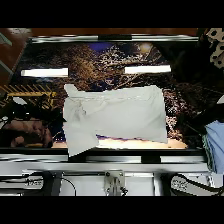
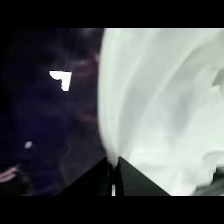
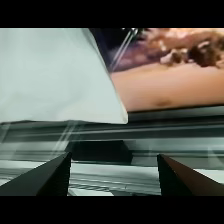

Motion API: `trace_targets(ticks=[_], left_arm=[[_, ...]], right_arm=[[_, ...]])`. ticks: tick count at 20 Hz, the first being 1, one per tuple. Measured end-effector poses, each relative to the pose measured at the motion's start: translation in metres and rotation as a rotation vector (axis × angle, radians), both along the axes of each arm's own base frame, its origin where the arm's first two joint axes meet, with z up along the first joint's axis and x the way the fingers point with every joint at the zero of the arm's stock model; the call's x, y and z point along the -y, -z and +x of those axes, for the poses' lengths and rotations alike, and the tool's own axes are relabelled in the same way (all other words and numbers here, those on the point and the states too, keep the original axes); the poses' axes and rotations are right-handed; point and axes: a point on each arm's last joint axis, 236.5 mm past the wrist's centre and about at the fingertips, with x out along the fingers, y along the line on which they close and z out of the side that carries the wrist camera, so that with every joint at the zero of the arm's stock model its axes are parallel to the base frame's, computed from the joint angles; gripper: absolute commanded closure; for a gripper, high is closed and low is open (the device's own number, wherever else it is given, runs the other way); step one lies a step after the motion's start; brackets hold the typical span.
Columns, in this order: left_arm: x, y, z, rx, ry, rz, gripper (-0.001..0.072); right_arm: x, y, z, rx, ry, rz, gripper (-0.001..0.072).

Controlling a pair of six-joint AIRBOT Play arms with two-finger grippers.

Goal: Fold the shirts.

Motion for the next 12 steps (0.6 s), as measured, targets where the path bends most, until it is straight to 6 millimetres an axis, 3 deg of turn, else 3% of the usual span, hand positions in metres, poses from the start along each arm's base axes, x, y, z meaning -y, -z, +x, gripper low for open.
trace_targets(ticks=[1, 5, 12], left_arm=[[0.009, -0.011, -0.005, -0.009, 0.018, -0.039, 0.0677], [0.006, -0.029, 0.003, 0.067, 0.025, -0.020, 0.0677], [0.004, -0.055, 0.006, 0.153, 0.031, 0.005, 0.0677]], right_arm=[[-0.006, 0.008, -0.008, -0.022, 0.000, 0.018, 0.0046], [-0.023, 0.034, -0.029, -0.060, -0.015, 0.049, 0.0047], [-0.034, 0.051, -0.024, -0.021, -0.035, 0.029, 0.0047]])
